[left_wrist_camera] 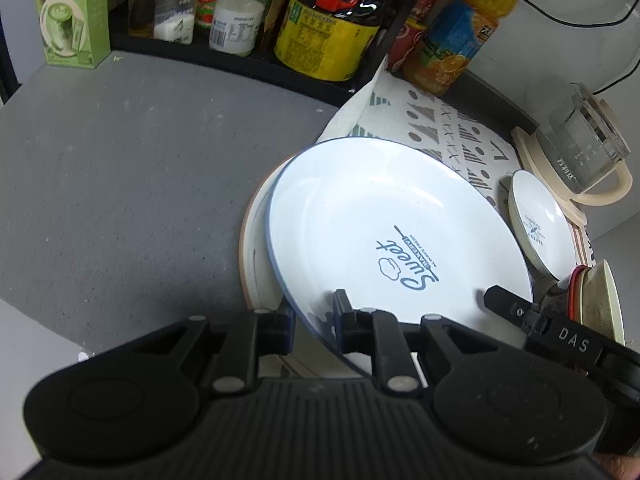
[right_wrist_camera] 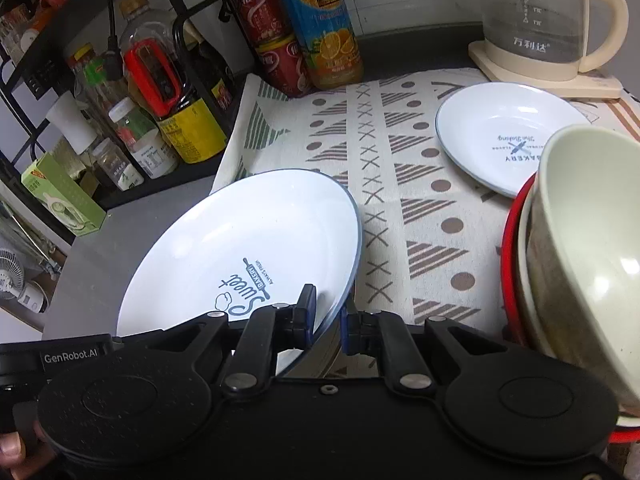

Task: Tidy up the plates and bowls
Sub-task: 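Lift the 'Sweet' plate with both tools over the flower-pattern plate, then lower the 'Sweet' plate onto the flower-pattern plate and open both tools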

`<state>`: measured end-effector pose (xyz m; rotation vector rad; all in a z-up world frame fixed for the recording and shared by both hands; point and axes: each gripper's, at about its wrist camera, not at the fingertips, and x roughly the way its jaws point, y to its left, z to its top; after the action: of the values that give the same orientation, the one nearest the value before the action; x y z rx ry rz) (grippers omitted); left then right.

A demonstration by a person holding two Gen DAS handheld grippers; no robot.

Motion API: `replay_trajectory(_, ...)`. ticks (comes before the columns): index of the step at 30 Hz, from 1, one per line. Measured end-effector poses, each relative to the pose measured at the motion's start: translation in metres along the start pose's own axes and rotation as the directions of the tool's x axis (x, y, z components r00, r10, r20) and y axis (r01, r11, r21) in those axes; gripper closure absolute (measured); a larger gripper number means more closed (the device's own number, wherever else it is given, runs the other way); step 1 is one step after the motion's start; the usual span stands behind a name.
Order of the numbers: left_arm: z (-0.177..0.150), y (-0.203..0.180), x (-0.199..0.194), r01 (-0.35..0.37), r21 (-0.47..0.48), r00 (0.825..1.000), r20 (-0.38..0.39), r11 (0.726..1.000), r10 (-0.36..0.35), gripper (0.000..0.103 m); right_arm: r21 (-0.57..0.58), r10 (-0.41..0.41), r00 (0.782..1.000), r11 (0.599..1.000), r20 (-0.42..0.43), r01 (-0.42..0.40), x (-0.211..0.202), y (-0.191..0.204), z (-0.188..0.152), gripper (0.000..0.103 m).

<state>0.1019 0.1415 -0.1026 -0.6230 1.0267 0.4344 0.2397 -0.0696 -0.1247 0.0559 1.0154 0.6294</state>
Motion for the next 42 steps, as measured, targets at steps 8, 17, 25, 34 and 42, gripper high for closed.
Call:
replay_trajectory(8,-0.003,0.002,0.006,0.005,0.005,1.000,-0.024,1.000,-0.005,0.083,-0.023,-0.024,1.000,0.999,-0.006,0.024,0.003,0.003,0.000,0.092)
replay_trajectory(17,0.003,0.001,0.006,0.004,0.012,0.997,-0.071,1.000,-0.003,0.081,-0.034,-0.056,0.998,0.998,-0.009,0.056,0.005,0.004,0.000,0.092)
replay_trajectory(25,0.004,-0.008,0.003,-0.032,0.080,0.997,-0.071,0.996,0.037,0.080,-0.032,-0.069,0.998,0.997,-0.002,0.069,0.004,0.003,0.002,0.092)
replay_trajectory(34,0.000,-0.012,-0.016,-0.113,0.152,0.993,0.002,0.982,0.114,0.060,-0.036,-0.068,0.997,0.997,-0.027,0.067,0.014,0.005,-0.006,0.088)
replay_trajectory(42,0.007,0.007,-0.007,-0.165,0.116,0.986,-0.020,0.980,0.168,0.055,-0.042,-0.084,0.995,0.996,-0.055,0.081,0.018,0.010,-0.006,0.082)
